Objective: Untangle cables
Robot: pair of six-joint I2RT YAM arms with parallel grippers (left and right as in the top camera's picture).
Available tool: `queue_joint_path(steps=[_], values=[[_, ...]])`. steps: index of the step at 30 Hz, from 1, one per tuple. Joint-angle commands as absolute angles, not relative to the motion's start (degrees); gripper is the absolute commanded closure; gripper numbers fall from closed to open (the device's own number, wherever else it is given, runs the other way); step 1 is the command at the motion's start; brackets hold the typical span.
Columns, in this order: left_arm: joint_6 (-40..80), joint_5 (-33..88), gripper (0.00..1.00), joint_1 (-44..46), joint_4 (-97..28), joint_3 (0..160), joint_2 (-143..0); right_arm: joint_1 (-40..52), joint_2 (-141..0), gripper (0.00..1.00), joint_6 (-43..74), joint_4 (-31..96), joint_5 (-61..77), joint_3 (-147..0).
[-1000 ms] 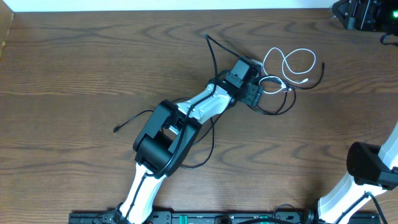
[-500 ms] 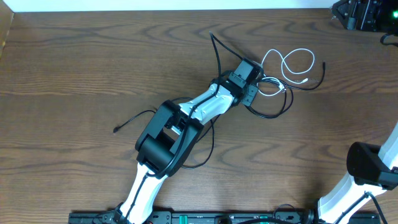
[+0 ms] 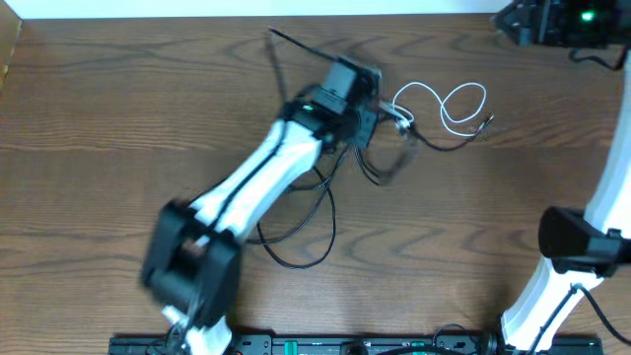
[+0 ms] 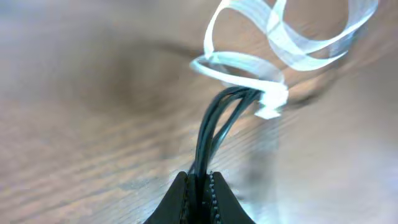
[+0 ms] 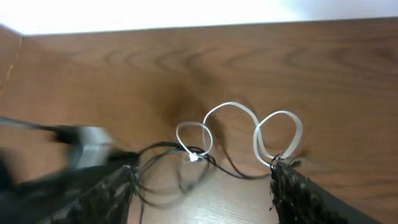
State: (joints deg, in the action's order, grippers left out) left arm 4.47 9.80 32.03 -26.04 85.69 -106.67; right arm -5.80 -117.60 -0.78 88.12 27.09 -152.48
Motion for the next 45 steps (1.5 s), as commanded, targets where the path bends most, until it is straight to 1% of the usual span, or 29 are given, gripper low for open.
queue_joint_path(steps=[1, 7, 13, 16, 22, 25, 27, 34, 39, 45], values=[[5.0, 16.1, 0.93, 31.5, -26.9, 86.3, -99.7, -3.2, -119.0, 0.31, -4.1, 88.3, 29.1, -152.4], [5.0, 16.1, 0.93, 31.4, -27.9, 86.3, -94.6, -0.2, -121.9, 0.31, -4.9, 88.4, 29.1, -152.4], [5.4, 15.8, 0.93, 29.6, -30.7, 86.3, -93.7, 1.0, -125.1, 0.31, -5.0, 88.6, 29.1, -152.4], [7.6, 14.2, 0.92, 28.0, -33.1, 86.3, -94.0, 1.4, -127.1, 0.32, -4.7, 88.9, 29.1, -152.4], [16.2, 3.1, 0.93, 24.8, -39.0, 86.2, -94.3, 3.6, -132.6, 0.36, -4.3, 89.1, 29.0, -152.4], [17.8, 2.9, 0.93, 23.6, -40.4, 85.7, -94.3, 5.0, -135.6, 0.39, -4.3, 89.7, 29.0, -152.4], [19.0, 2.9, 0.92, 23.2, -41.0, 85.3, -94.3, 6.2, -137.5, 0.39, -4.3, 90.2, 29.0, -152.4], [21.8, 3.0, 0.93, 23.3, -41.1, 83.4, -95.2, 10.5, -141.9, 0.36, -4.3, 90.9, 28.8, -152.4], [21.8, 3.0, 0.93, 23.3, -41.1, 83.4, -96.2, 13.4, -145.0, 0.37, 3.7, 90.8, 22.1, -152.4], [21.8, 3.0, 0.93, 23.3, -41.2, 83.4, -96.5, 16.2, -150.0, 0.39, 8.7, 89.1, 19.3, -152.4]])
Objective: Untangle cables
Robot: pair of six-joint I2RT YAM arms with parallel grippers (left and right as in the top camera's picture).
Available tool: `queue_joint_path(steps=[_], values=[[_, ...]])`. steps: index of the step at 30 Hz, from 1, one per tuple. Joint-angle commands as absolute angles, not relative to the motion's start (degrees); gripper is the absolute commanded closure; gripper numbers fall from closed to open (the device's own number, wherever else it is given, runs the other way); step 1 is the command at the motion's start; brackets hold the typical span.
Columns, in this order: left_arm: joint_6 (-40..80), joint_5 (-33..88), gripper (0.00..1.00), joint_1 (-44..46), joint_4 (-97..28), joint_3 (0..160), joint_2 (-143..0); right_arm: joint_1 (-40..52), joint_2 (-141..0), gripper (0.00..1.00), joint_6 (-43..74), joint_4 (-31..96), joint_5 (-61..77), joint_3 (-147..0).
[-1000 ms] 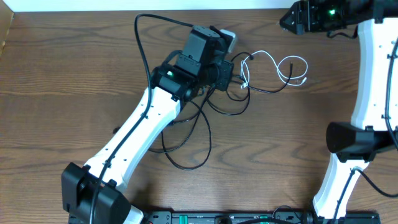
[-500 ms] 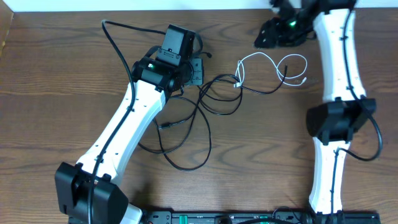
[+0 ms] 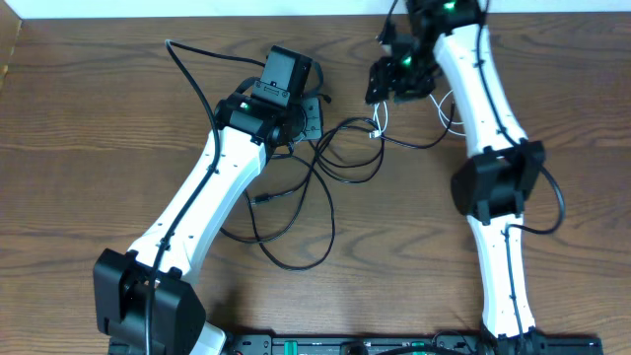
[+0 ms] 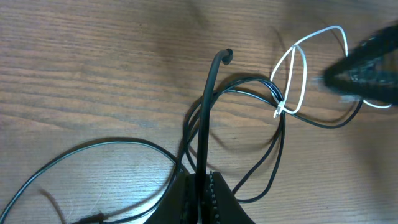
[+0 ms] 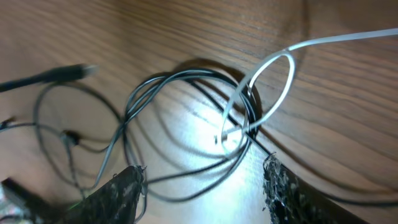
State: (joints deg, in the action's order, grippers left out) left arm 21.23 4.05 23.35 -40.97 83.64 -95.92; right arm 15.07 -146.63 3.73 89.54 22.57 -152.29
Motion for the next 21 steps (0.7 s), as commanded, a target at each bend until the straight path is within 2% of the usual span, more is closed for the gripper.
queue_joint_path(steps=[1, 2, 4, 6, 8, 9, 15, 21], values=[[21.8, 3.0, 0.93, 23.3, -41.3, 83.4, -96.5, 16.5, -151.0, 0.39, 9.7, 88.9, 18.3, -152.4], [21.8, 3.0, 0.93, 23.3, -41.4, 83.4, -96.5, 16.6, -151.9, 0.41, 10.4, 88.4, 17.9, -152.4], [21.8, 3.0, 0.93, 23.3, -41.7, 83.4, -96.5, 16.9, -153.2, 0.54, 10.5, 87.4, 17.9, -152.4], [21.8, 3.0, 0.92, 23.3, -42.0, 83.4, -96.5, 16.9, -153.8, 0.75, 10.5, 86.3, 18.0, -152.4], [21.8, 3.0, 0.93, 23.3, -42.0, 83.4, -96.5, 16.9, -153.6, 0.87, 10.5, 85.0, 18.1, -152.5], [21.8, 3.0, 0.92, 23.3, -42.0, 83.4, -96.5, 16.7, -153.2, 0.97, 10.5, 84.6, 18.6, -152.7], [21.8, 3.0, 0.93, 23.3, -42.0, 83.4, -96.5, 14.4, -147.3, 0.99, 9.4, 84.2, 20.1, -155.4], [21.8, 3.0, 0.93, 23.3, -42.0, 83.4, -96.5, 8.9, -133.1, 0.99, 8.9, 81.4, 26.0, -157.7]])
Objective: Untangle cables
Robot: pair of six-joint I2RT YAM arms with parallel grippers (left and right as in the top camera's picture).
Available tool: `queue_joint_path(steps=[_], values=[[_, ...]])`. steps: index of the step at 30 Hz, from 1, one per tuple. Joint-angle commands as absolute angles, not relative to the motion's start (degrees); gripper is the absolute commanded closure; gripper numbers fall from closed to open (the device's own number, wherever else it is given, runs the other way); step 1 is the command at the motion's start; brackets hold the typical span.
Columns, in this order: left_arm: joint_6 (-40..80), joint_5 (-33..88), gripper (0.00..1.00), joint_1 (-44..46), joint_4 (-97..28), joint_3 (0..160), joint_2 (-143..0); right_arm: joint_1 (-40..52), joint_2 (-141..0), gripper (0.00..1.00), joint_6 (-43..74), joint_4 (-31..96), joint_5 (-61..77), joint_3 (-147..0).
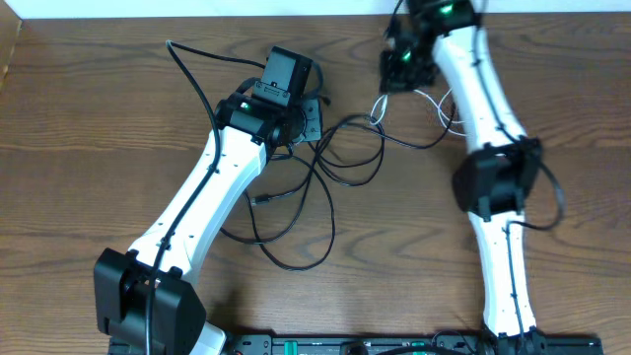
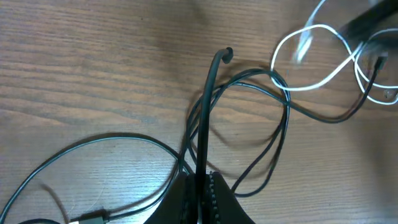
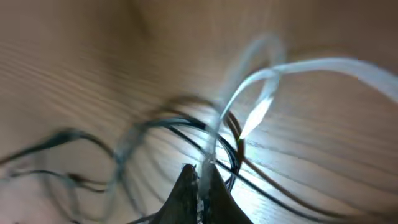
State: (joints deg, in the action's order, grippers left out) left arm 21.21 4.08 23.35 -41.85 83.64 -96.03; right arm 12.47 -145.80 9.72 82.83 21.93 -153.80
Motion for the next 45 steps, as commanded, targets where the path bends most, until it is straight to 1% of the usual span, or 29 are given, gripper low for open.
queue_joint_path(steps=[1, 2, 6, 10, 13, 14, 15, 19, 20, 27, 30, 31, 34, 37, 41, 45], values=[[21.8, 3.0, 0.93, 23.3, -42.0, 83.4, -96.5, 8.3, -131.9, 0.99, 9.0, 81.1, 26.0, -157.7], [21.8, 3.0, 0.92, 23.3, -42.0, 83.4, -96.5, 6.2, -128.0, 0.99, 9.0, 79.9, 25.1, -157.7], [21.8, 3.0, 0.93, 23.3, -42.0, 83.4, -96.5, 1.6, -122.6, 0.99, 9.8, 79.1, 22.1, -157.7], [21.8, 3.0, 0.93, 23.3, -42.0, 83.4, -96.5, -1.4, -121.4, 0.99, 9.8, 81.4, 21.5, -157.7], [21.8, 2.9, 0.93, 23.3, -42.0, 83.4, -96.5, -1.3, -122.5, 0.98, 8.6, 84.2, 21.5, -157.0], [21.8, 3.0, 0.93, 23.3, -42.0, 83.4, -96.5, -1.0, -123.1, 0.93, 8.2, 85.0, 21.5, -156.5], [21.8, 3.0, 0.93, 23.3, -42.0, 83.4, -96.5, -0.7, -123.6, 0.84, 7.7, 85.6, 21.5, -155.9], [21.8, 3.0, 0.93, 23.3, -42.0, 83.4, -96.5, 1.3, -126.4, 0.65, 6.6, 87.1, 21.3, -153.0], [21.8, 3.0, 0.93, 23.3, -42.0, 83.4, -96.5, 1.7, -127.1, 0.63, 6.6, 87.2, 21.3, -152.1], [21.8, 2.9, 0.93, 23.3, -42.2, 83.4, -96.5, 4.6, -133.1, 0.64, 6.2, 87.5, 21.6, -146.1], [21.8, 2.9, 0.92, 23.3, -42.2, 83.4, -96.5, 5.9, -135.3, 0.65, -0.9, 87.5, 26.4, -143.6], [21.8, 2.9, 0.93, 23.3, -42.2, 83.4, -96.5, 6.5, -136.2, 0.64, -4.5, 87.5, 29.1, -142.6], [21.8, 2.9, 0.92, 23.3, -42.2, 83.4, -96.5, 7.7, -138.0, 0.49, -11.4, 86.9, 32.9, -140.3], [21.8, 2.9, 0.92, 23.3, -42.2, 83.4, -96.5, 8.4, -140.2, 0.41, -16.1, 86.1, 35.4, -138.8], [21.8, 2.9, 0.93, 23.3, -42.2, 83.4, -96.5, 9.2, -144.8, 0.38, -19.9, 84.4, 37.5, -137.9], [21.8, 2.9, 0.93, 23.3, -42.2, 83.4, -96.5, 9.4, -149.3, 0.38, -27.5, 84.2, 45.6, -137.9]])
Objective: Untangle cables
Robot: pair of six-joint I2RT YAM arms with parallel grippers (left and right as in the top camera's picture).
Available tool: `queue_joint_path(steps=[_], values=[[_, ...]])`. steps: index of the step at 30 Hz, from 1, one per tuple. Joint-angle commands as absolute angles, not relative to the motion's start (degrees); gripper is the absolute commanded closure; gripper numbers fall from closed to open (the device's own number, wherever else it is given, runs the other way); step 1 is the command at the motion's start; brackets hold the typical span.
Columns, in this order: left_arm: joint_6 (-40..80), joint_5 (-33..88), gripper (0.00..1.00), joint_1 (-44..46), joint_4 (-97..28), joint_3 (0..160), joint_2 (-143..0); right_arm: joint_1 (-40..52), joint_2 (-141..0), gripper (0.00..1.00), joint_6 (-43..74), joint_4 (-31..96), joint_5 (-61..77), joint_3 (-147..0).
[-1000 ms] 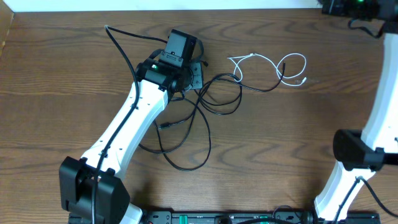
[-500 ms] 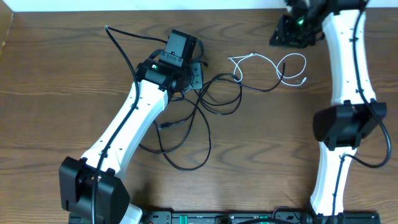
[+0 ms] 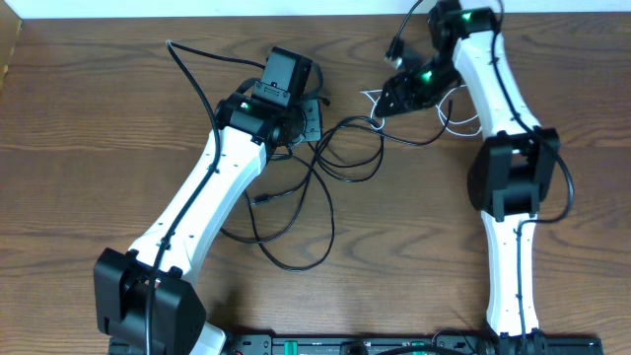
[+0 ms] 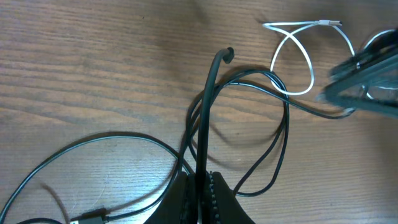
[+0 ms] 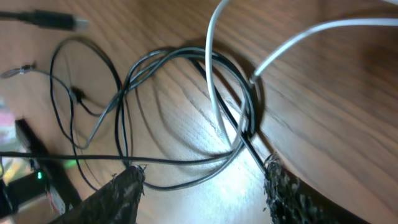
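A long black cable (image 3: 325, 222) sprawls in loops over the middle of the wooden table (image 3: 89, 148). My left gripper (image 3: 308, 114) is shut on one stiff strand of this black cable (image 4: 208, 106), held upright from the jaws. A thin white cable (image 4: 298, 25) lies to the right, its loop crossing the black loops. My right gripper (image 3: 392, 97) hovers over that crossing, open, with the white cable (image 5: 210, 68) and black loops (image 5: 155, 62) ahead of its fingers and nothing between them.
One black cable end lies near the table's far left edge (image 3: 170, 43). A small plug (image 3: 258, 198) rests beside the left arm. The right arm stretches up the right side of the table, and a black rail (image 3: 345, 345) runs along the front edge.
My right gripper was shut at the white cable and is now open, lower and nearer the crossing. The white loop has dropped flat on the table. The left gripper has not moved.
First my left gripper held black strands right next to the white loops, with the right arm folded back at the right. Then the left gripper stood further left with the cable, and the right gripper was open over the white cable. It shut there, and is now open again.
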State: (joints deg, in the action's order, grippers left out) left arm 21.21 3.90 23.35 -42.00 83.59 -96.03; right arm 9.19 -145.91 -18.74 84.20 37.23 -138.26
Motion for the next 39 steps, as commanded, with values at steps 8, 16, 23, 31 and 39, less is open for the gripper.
queue_joint_path(steps=[8, 16, 23, 31, 39], values=[[21.8, 2.9, 0.93, 23.3, -42.1, 83.4, -96.5, 10.3, -152.8, 0.39, -37.1, 83.7, 54.8, -137.9], [21.8, 2.9, 0.93, 23.3, -42.1, 83.4, -96.5, 10.7, -151.2, 0.99, -33.2, 86.1, 59.8, -140.1], [21.8, 2.9, 0.93, 23.3, -42.0, 83.4, -96.5, 7.7, -141.2, 0.99, -27.1, 87.9, 65.9, -146.8], [21.8, 2.9, 0.92, 23.3, -42.0, 83.4, -96.5, 3.8, -126.1, 0.99, -7.7, 75.2, 67.7, -147.5], [21.8, 2.9, 0.93, 23.3, -42.0, 83.4, -96.5, -2.8, -115.5, 0.99, 14.1, 54.1, 69.9, -147.5]])
